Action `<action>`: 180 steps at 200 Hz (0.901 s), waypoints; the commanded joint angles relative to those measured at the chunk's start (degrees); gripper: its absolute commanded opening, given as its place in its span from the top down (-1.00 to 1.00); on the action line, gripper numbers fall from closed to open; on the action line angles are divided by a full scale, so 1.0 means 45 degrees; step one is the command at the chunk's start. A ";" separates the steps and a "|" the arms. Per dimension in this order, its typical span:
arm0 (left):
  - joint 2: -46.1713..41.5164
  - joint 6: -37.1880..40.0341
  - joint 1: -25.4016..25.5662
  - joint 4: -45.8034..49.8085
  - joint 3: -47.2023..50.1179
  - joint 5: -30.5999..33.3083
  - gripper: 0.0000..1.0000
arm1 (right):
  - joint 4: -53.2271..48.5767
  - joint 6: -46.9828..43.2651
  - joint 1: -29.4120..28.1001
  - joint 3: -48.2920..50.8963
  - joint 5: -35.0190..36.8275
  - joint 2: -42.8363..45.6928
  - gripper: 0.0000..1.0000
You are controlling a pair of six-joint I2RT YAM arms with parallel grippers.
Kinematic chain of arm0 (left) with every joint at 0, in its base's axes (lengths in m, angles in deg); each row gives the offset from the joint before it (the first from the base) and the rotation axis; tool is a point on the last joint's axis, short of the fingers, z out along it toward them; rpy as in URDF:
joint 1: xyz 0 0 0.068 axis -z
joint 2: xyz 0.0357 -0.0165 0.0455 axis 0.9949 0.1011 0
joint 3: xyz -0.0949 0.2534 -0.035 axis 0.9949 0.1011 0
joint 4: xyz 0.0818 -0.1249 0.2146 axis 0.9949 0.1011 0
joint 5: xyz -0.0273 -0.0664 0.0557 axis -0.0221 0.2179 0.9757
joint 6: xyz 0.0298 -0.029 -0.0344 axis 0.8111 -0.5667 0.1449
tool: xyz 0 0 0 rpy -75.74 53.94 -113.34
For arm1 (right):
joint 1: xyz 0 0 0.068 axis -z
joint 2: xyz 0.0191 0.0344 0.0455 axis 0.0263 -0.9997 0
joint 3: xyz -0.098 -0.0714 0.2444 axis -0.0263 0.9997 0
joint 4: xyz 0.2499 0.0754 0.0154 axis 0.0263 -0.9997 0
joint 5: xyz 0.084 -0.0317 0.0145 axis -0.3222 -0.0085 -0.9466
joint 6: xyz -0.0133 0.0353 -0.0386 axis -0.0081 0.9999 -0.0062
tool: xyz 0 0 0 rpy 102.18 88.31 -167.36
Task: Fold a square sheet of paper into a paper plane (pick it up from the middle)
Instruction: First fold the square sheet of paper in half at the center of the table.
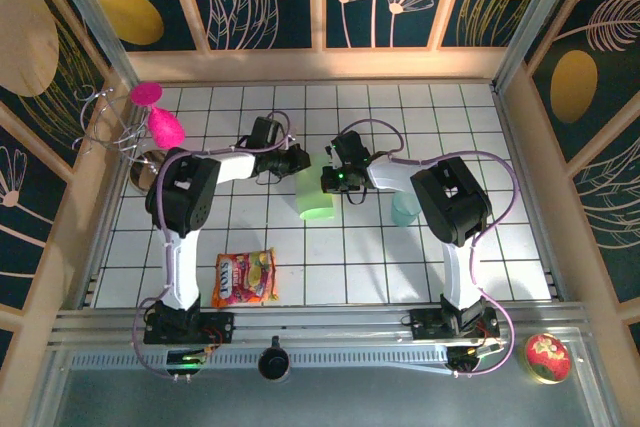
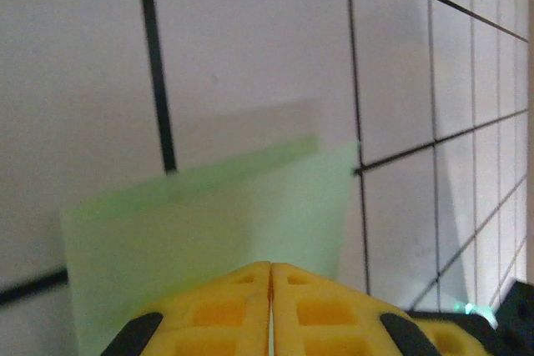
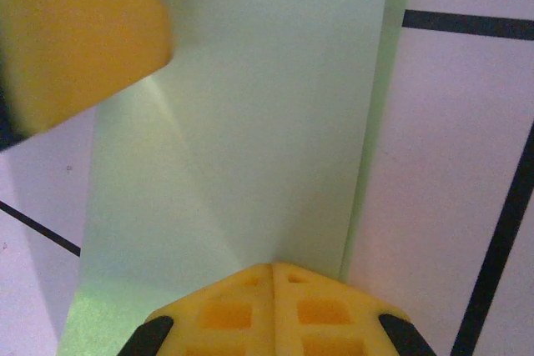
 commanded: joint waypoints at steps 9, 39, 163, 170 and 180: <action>0.0826 0.0362 -0.0133 0.0849 -0.1166 0.1057 0.82 | -0.4108 -0.0375 0.0411 0.1542 0.3633 -0.2358 1.00; 0.1145 0.1353 -0.0465 0.1929 -0.1475 0.2509 0.83 | -0.4122 -0.0423 0.0416 0.1638 0.3819 -0.2348 1.00; 0.1956 0.2030 -0.1851 0.3216 -0.3121 0.3250 0.83 | -0.3942 -0.0298 0.0411 0.1777 0.3680 -0.2268 1.00; 0.2024 0.2023 -0.1873 0.3362 -0.3391 0.3241 0.83 | -0.3966 -0.0285 0.0430 0.1767 0.3638 -0.2231 1.00; 0.2012 0.1970 -0.1903 0.3528 -0.3654 0.3232 0.83 | -0.3942 -0.0238 0.0430 0.1750 0.3558 -0.2136 1.00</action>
